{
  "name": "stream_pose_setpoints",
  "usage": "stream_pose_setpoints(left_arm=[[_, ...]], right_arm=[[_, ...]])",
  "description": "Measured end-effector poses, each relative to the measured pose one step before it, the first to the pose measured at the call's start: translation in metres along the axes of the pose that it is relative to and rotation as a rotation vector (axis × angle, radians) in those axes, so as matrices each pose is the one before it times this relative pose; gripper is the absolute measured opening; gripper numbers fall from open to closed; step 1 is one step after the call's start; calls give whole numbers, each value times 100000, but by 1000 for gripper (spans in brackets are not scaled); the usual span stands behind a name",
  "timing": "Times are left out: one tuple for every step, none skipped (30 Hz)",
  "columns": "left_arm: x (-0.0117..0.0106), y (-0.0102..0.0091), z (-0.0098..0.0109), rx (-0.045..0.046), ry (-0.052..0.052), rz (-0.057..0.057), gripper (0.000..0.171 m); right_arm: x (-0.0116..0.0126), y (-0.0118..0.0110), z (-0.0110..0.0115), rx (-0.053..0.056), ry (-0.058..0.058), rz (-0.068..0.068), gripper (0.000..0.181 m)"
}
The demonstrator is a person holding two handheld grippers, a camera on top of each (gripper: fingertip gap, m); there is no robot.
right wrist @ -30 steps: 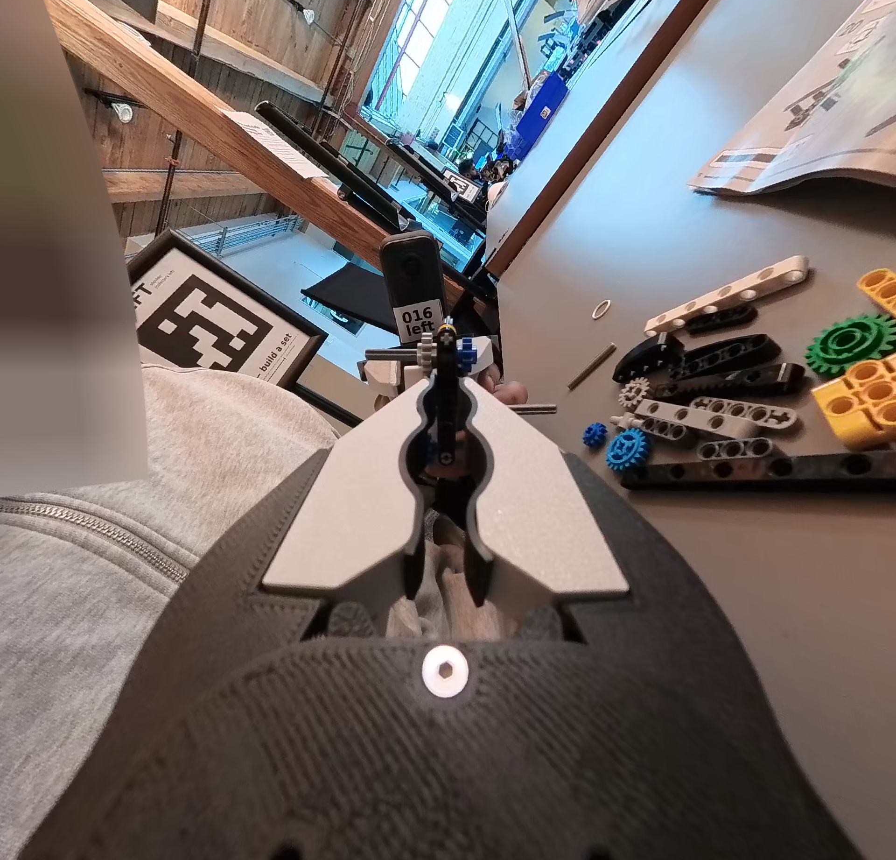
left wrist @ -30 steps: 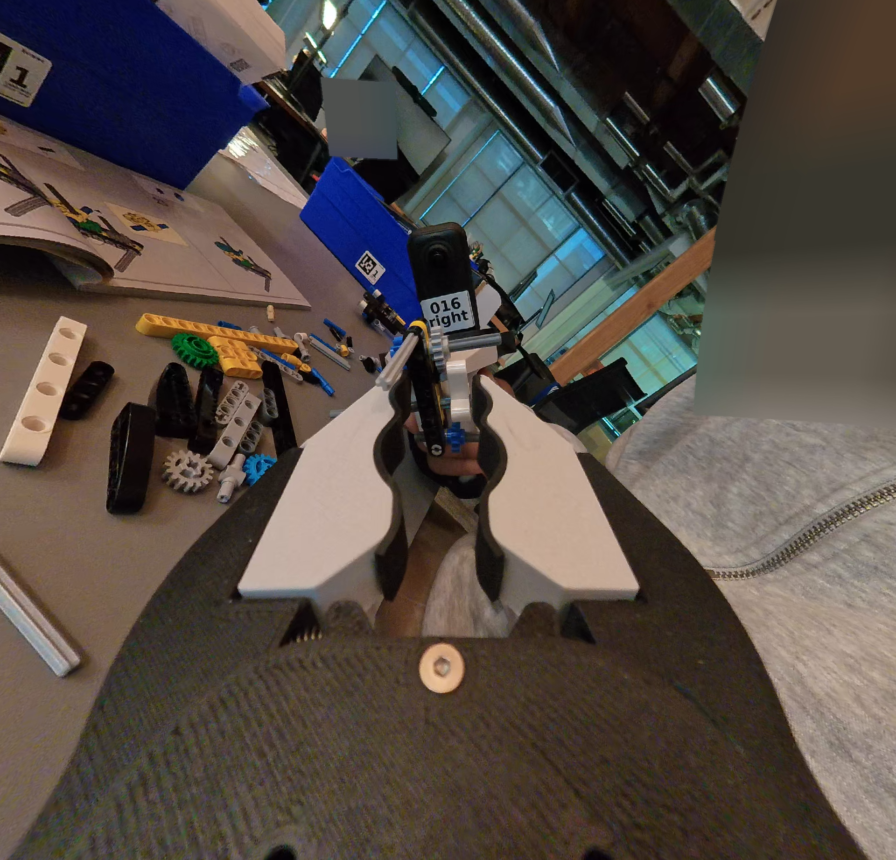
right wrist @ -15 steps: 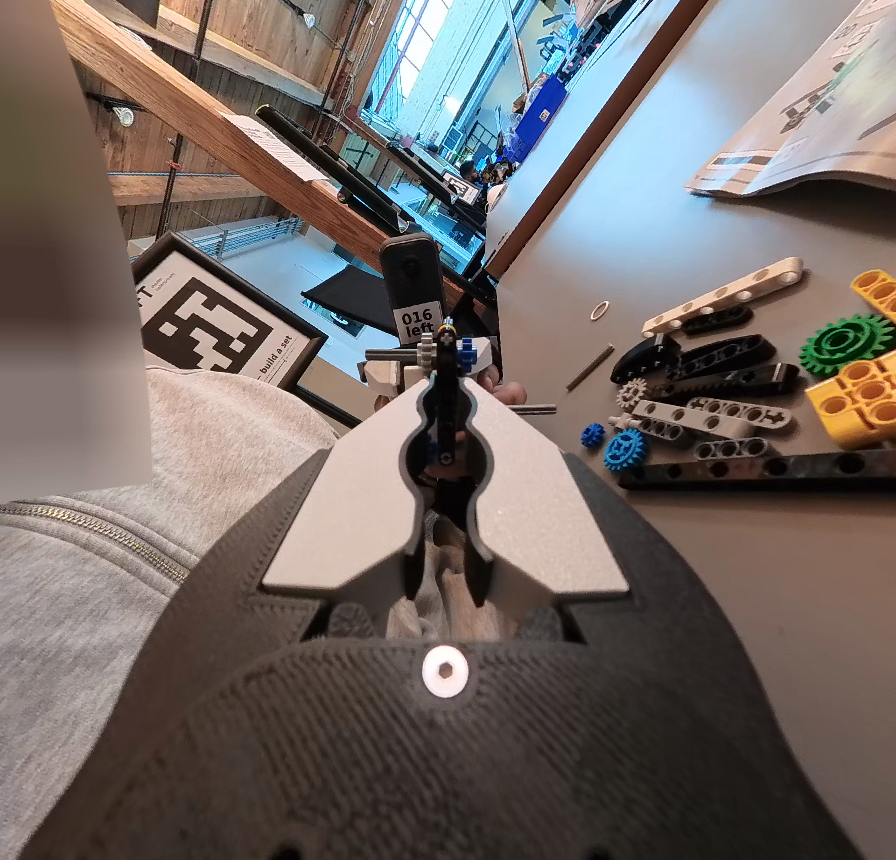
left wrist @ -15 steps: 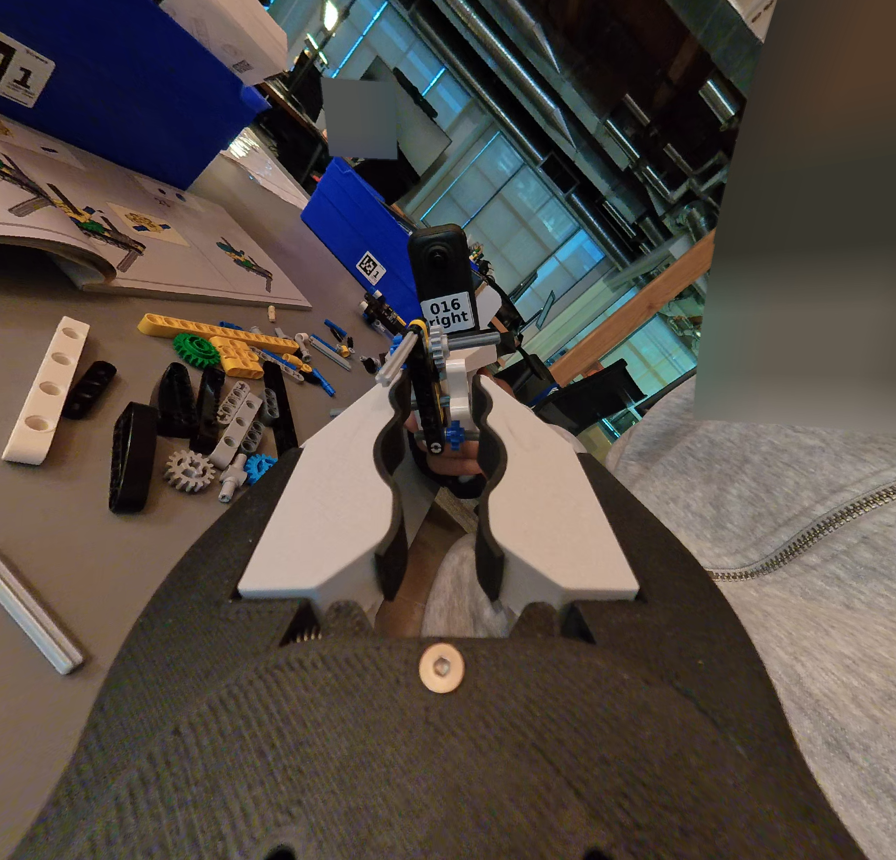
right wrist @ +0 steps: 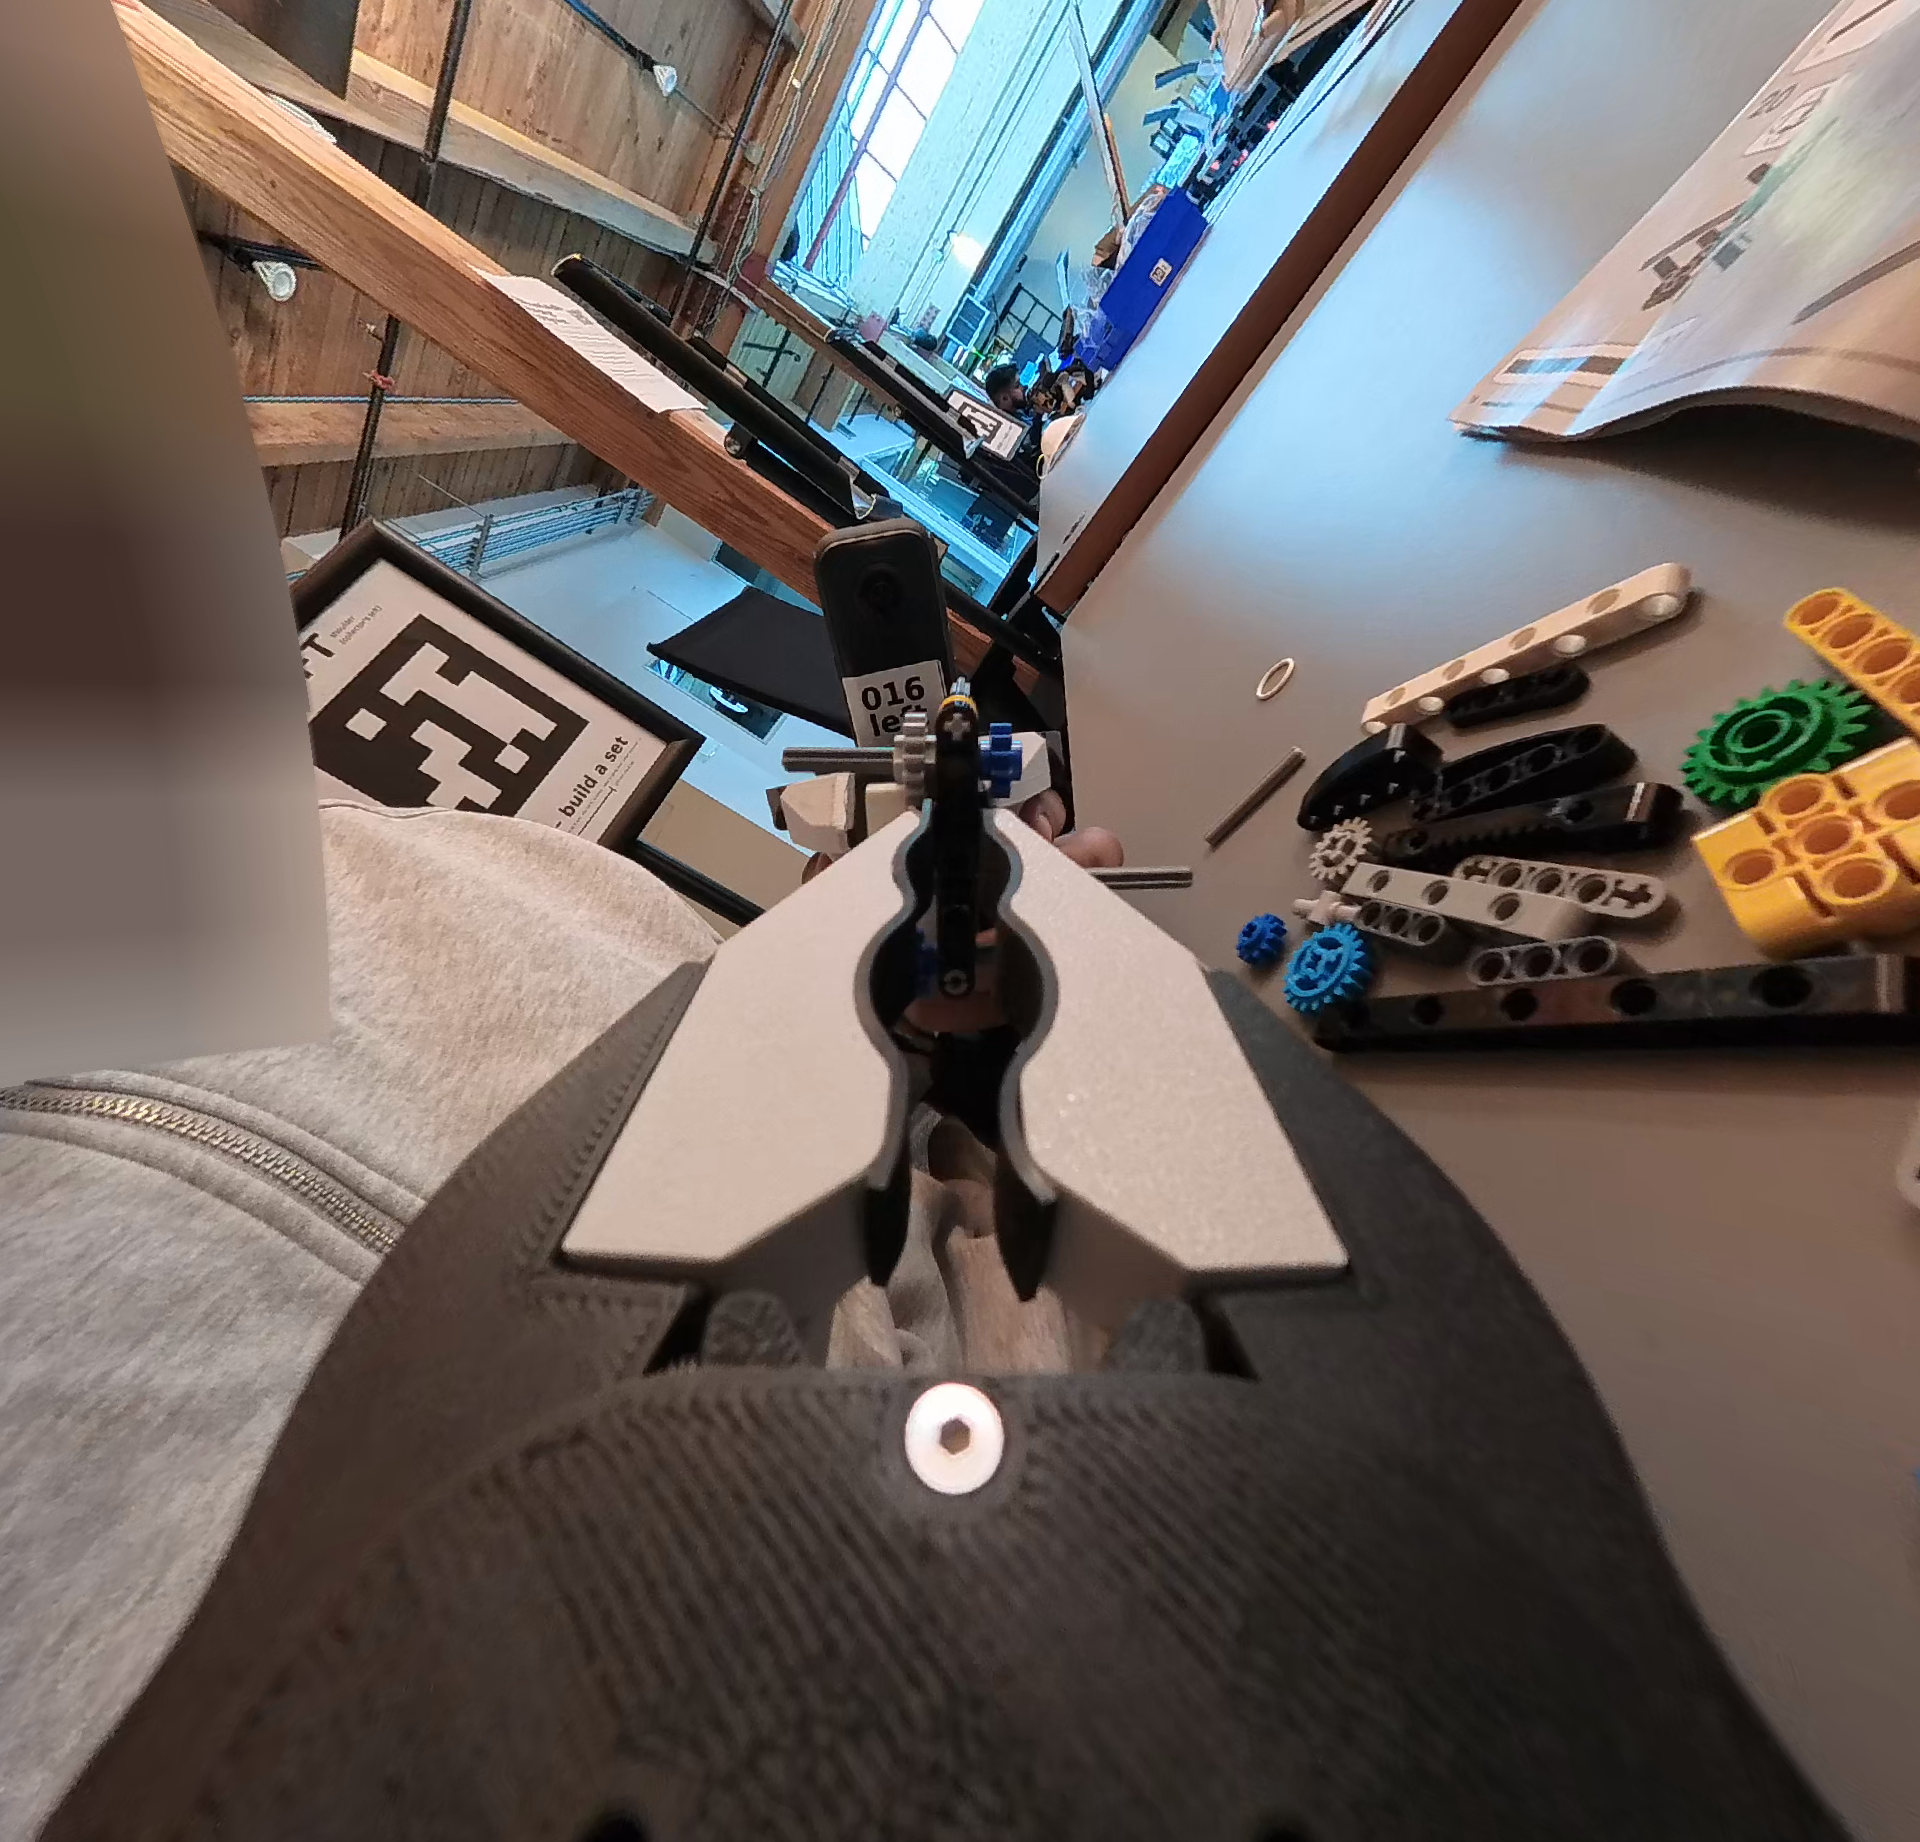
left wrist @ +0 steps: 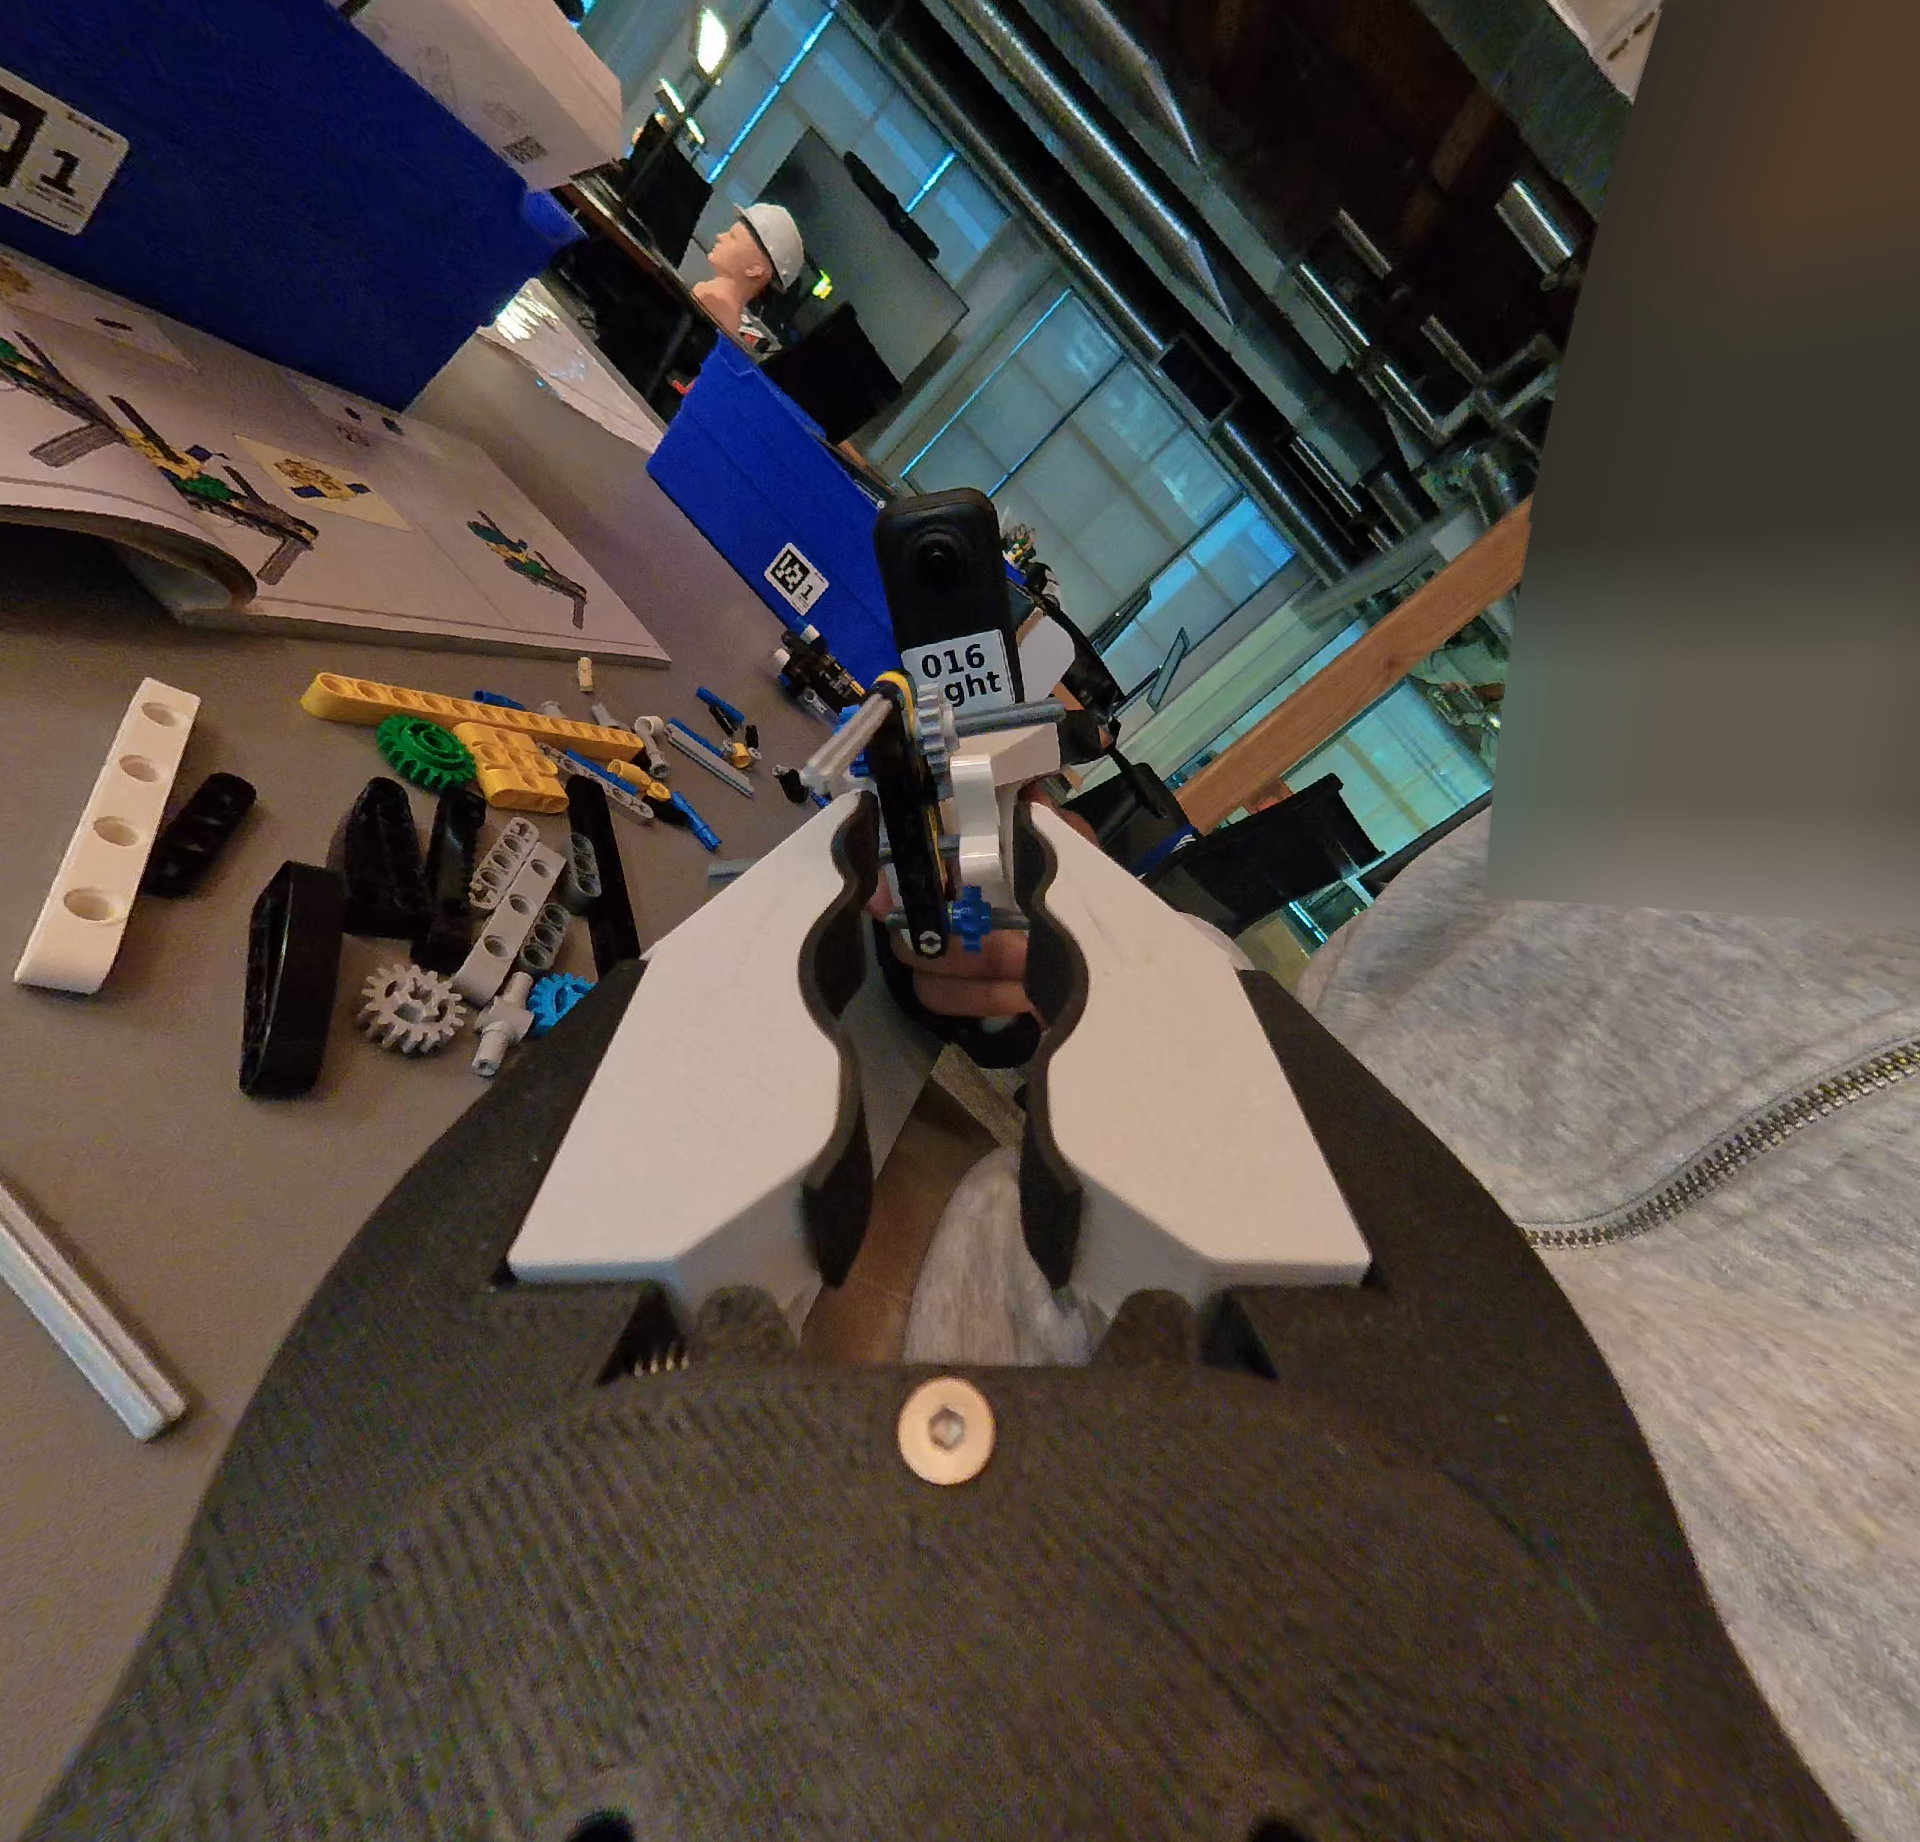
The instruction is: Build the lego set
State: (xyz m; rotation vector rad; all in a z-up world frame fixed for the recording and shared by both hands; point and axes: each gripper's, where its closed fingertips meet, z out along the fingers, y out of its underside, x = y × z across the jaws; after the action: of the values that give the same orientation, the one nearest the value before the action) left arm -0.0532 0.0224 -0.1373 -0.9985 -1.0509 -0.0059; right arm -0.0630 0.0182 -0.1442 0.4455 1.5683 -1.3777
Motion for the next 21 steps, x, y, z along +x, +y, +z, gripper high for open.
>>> stream_pose_setpoints(left_arm=[[-2, -9, -10, 53, -30, -14, 23], [-11, -13, -4, 48, -53, -5, 23], [-13, -4, -6, 32, -31, -41, 23], [-7, -6, -5, 49, 0, -72, 23], [-5, -9, -18, 59, 4, -73, 23], [-7, -9, -5, 24, -39, -40, 23], [-13, -11, -4, 34, -59, 0, 23], [6, 1, -6, 23, -2, -7, 23], [-6, -10, -5, 27, -28, -37, 23], [-7, 0, -13, 35, -24, -41, 23], [-10, -19, -10, 52, -16, -16, 23], [-4, -10, -10, 60, -45, -24, 23], [-14, -11, -12, 41, -13, -52, 23], [-11, -2, -7, 17, -29, -66, 23], [-3, -5, -7, -9, -15, -44, 23], [-1, -7, -6, 11, 10, -25, 23], [5, 0, -5, 35, -3, -7, 23], [-7, -7, -6, 10, -21, 1, 23], [-1, 2, -1, -12, -11, -2, 24], [7, 5, -7, -1, 21, 15, 24], [19, 3, 6, -26, 68, 31, 24]], right_arm=[[1, -16, -15, 103, 22, 5, 5], [4, -18, -7, 94, 19, -2, 5], [13, -24, -17, 143, 14, 11, 5], [4, -33, -15, 168, 14, 17, 5], [4, -29, -24, 160, 35, 13, 5], [22, -35, -20, 160, 65, 42, 5], [24, -27, -30, 163, 51, 67, 5], [17, -30, -21, 166, 0, 105, 5], [19, -30, -19, 206, -33, 131, 5], [6, -34, -26, 216, -48, 123, 5], [6, -23, -17, 170, -46, 108, 5], [16, -28, -22, 151, -14, 84, 5], [14, -27, -16, 157, 39, 34, 5], [4, -28, -17, 124, 13, 19, 5], [-5, -25, -19, 104, -35, 46, 5], [6, -12, -8, 90, -21, 16, 5], [-11, -19, -7, 63, -65, -62, 5], [-39, 1, -9, 53, -221, -156, 5], [-47, -12, -5, 30, -272, -158, 5], [-105, -8, 14, 89, -583, -382, 5], [-164, -28, 4, 158, -921, -652, 5]])
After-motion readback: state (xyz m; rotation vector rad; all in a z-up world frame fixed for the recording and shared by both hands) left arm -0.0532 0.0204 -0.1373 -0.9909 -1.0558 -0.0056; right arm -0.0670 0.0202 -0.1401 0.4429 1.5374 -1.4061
